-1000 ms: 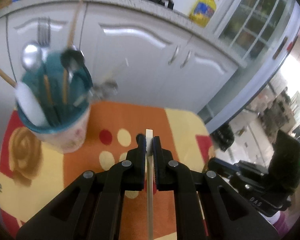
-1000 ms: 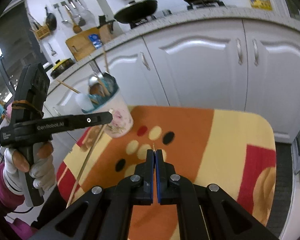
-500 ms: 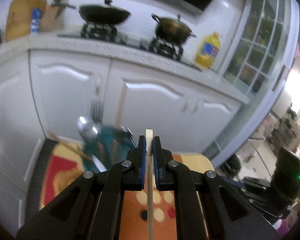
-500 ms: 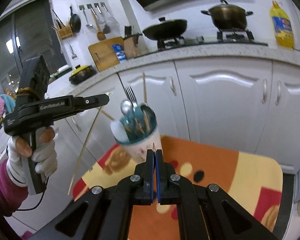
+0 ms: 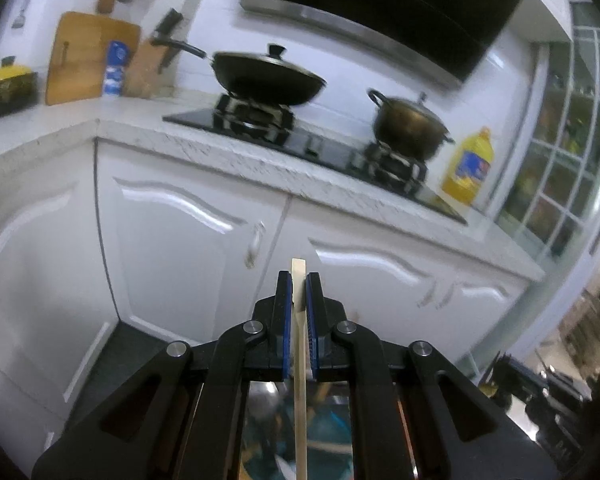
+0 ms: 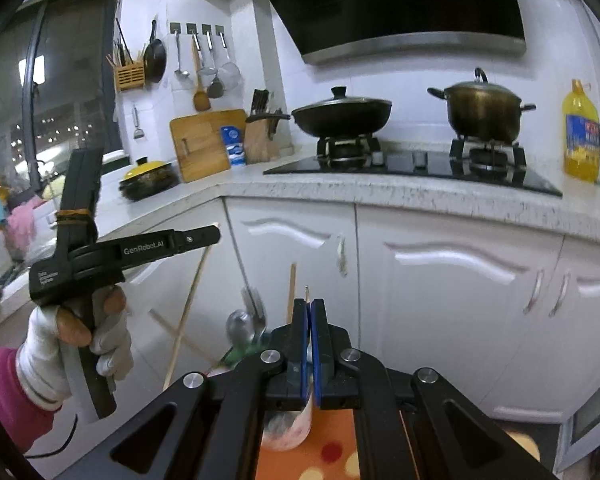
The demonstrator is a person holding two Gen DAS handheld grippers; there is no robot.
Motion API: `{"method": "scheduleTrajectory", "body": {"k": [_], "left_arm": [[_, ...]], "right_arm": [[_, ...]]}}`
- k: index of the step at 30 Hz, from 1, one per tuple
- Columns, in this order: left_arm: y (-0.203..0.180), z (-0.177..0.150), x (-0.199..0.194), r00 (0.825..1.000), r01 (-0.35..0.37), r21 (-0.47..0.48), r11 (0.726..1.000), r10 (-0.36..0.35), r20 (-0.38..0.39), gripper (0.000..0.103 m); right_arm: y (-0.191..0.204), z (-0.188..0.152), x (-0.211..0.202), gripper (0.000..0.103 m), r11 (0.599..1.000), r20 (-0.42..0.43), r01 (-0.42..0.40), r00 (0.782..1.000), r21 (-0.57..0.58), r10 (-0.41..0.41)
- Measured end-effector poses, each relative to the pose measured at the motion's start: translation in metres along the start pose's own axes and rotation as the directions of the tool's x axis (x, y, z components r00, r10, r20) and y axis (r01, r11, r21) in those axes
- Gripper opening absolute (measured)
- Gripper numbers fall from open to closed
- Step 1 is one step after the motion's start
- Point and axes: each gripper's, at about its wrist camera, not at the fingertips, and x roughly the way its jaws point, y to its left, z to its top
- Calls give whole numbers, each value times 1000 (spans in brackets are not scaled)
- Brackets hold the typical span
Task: Organize utensils
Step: 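Carry the chopstick and gold fork over the cup and lower them in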
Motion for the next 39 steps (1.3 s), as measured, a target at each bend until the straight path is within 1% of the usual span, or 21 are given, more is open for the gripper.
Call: {"method": "scheduleTrajectory", "body": {"k": [4, 9, 10, 13, 15, 18, 21, 26, 29, 33, 37, 39], "left_arm": [[13, 4, 14, 998, -43, -35, 998, 45, 53, 5], [16, 0, 27, 993, -82, -14, 997, 82, 86, 5], [15, 0, 27, 991, -88, -6, 996, 88, 96, 5], [5, -7, 20, 981, -120, 51, 991, 111, 160, 5], [2, -12, 17, 976, -131, 67, 989, 116, 183, 5], [-1, -21, 14, 970, -149, 77, 986, 130, 206, 5], [-2, -28, 12, 962, -156, 73, 985, 135, 235, 5], [0, -40, 12, 950, -195, 71, 978, 170, 261, 5], [4, -48, 12, 952, -192, 52, 980, 173, 253, 5], [8, -52, 16, 949, -208, 36, 977, 192, 251, 5], [10, -51, 16, 937, -218, 19, 976, 204, 283, 5], [11, -52, 18, 938, -216, 16, 976, 203, 280, 5]], "right_arm": [[3, 5, 29, 2, 999, -5, 36, 999, -25, -36], [8, 0, 54, 2, 995, -25, 59, 998, -78, -62], [10, -2, 58, 2, 994, -28, 61, 998, -92, -64], [14, -6, 66, 2, 989, -36, 68, 997, -129, -73], [15, -8, 68, 2, 988, -41, 63, 997, -138, -69], [18, -12, 70, 2, 986, -45, 61, 997, -155, -68], [17, -14, 73, 2, 988, -57, 50, 997, -150, -59], [18, -15, 73, 2, 987, -63, 43, 997, -152, -53], [19, -16, 75, 2, 987, -64, 43, 996, -158, -54], [22, -20, 79, 2, 985, -74, 46, 995, -167, -59], [26, -22, 81, 2, 982, -72, 58, 995, -180, -72], [29, -23, 82, 2, 979, -70, 66, 994, -193, -81]]}}
